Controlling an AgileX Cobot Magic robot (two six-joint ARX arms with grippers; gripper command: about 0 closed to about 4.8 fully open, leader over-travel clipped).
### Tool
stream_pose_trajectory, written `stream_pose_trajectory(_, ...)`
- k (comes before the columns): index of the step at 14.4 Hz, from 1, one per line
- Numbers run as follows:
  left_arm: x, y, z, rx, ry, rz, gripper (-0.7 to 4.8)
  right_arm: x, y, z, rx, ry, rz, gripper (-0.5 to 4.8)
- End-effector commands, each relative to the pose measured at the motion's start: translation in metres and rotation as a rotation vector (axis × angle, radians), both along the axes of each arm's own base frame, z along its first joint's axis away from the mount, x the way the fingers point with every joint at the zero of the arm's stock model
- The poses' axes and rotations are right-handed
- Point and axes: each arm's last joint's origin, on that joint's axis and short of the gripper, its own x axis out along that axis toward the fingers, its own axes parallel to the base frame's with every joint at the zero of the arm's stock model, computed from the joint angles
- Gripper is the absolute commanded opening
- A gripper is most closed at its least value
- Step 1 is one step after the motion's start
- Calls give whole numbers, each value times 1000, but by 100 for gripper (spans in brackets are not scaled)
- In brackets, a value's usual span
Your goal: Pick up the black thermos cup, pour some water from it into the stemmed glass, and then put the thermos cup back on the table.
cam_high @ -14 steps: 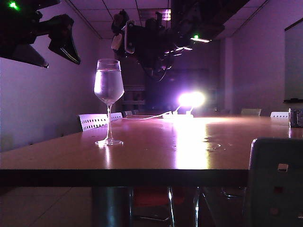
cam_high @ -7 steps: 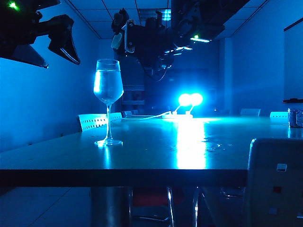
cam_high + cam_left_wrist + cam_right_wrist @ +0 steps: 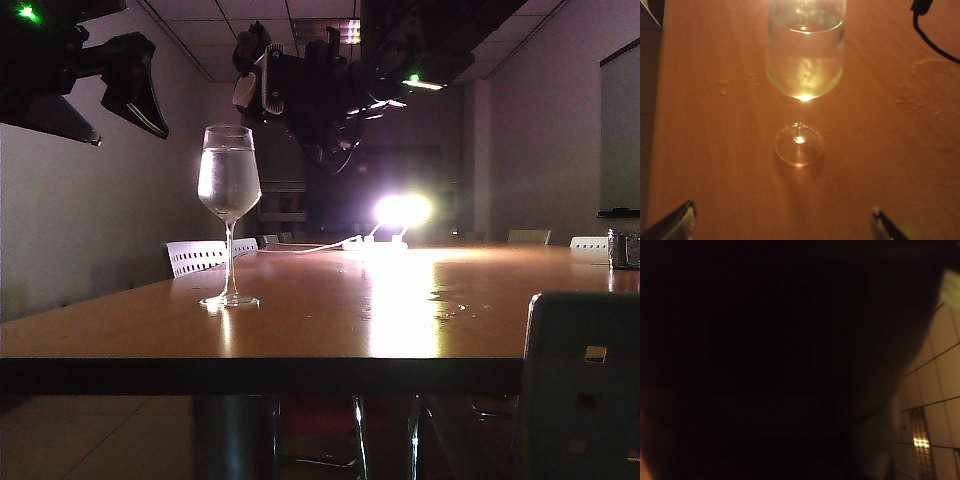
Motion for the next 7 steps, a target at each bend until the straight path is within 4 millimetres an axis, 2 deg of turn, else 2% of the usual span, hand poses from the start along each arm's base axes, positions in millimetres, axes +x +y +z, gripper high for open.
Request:
stream_pose_trajectory(1, 0, 0, 3, 0, -17, 1, 479, -6, -1, 25, 42, -157, 2, 167)
stream_pose_trajectory(7, 0, 0, 3, 1, -13, 1, 479, -7, -1, 26, -49, -265, -18, 167)
